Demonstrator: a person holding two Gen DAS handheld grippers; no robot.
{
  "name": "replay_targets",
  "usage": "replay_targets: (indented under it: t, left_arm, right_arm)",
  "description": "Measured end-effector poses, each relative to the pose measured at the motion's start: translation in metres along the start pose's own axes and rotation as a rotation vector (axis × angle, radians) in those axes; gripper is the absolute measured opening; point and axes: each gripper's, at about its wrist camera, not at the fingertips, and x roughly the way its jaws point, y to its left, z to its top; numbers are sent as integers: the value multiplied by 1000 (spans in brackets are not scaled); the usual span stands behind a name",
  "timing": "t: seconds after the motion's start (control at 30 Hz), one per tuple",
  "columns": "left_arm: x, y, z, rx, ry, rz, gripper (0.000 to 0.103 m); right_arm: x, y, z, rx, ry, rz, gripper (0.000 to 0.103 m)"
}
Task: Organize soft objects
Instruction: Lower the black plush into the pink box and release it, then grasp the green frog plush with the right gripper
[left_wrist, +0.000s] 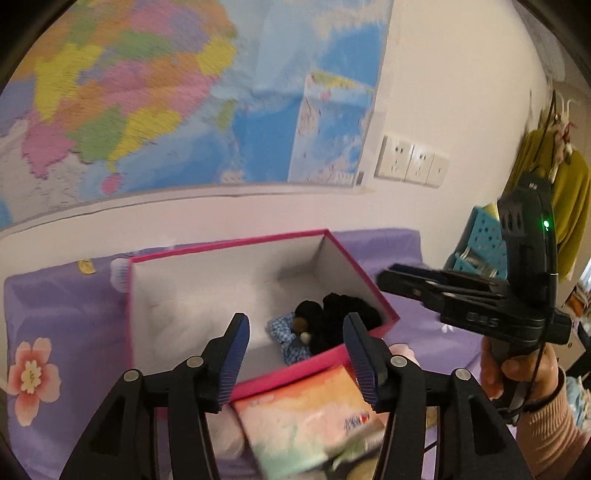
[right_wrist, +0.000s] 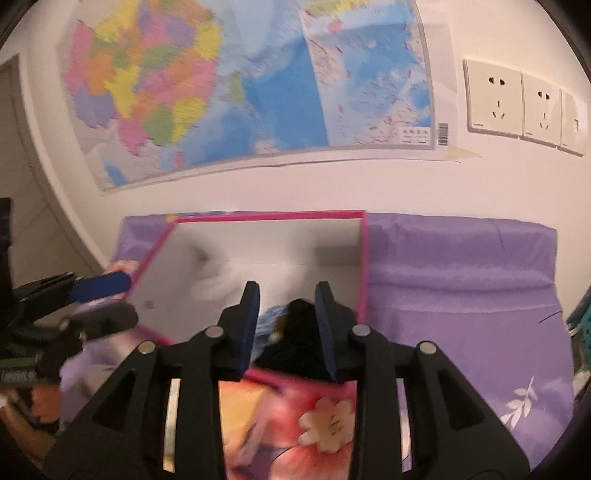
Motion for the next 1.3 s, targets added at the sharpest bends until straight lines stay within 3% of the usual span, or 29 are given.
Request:
replay_targets:
  t: [0.23, 0.37, 0.43, 0.67, 0.93, 1.07, 1.3]
  left_arm:
    - [-47, 30, -31, -70, -38, -18, 61]
    - [-60, 48, -55, -124, -13, -19, 61]
    - [-64, 57, -70, -164, 0, -22, 61]
    - [-71, 84, -113, -227, 66, -33, 61]
    - [-69, 103, -151, -308, 150, -84, 65]
    - [-62, 102, -159, -300, 186, -111, 65]
    - [-49, 98, -164, -271, 216, -152, 66]
  right_arm:
    - [-43, 29, -27, -23, 1, 195, 39]
    - [-55, 53, -51, -58, 42, 283, 39]
    - [-55, 66, -65, -69, 85, 346, 39]
    - [-23, 106, -109, -118, 250, 420, 39]
    - [18, 133, -134, -132, 376, 396, 39]
    - [30, 143, -140, -152, 396, 345, 51]
    - [41, 152, -148, -194, 397, 296, 52]
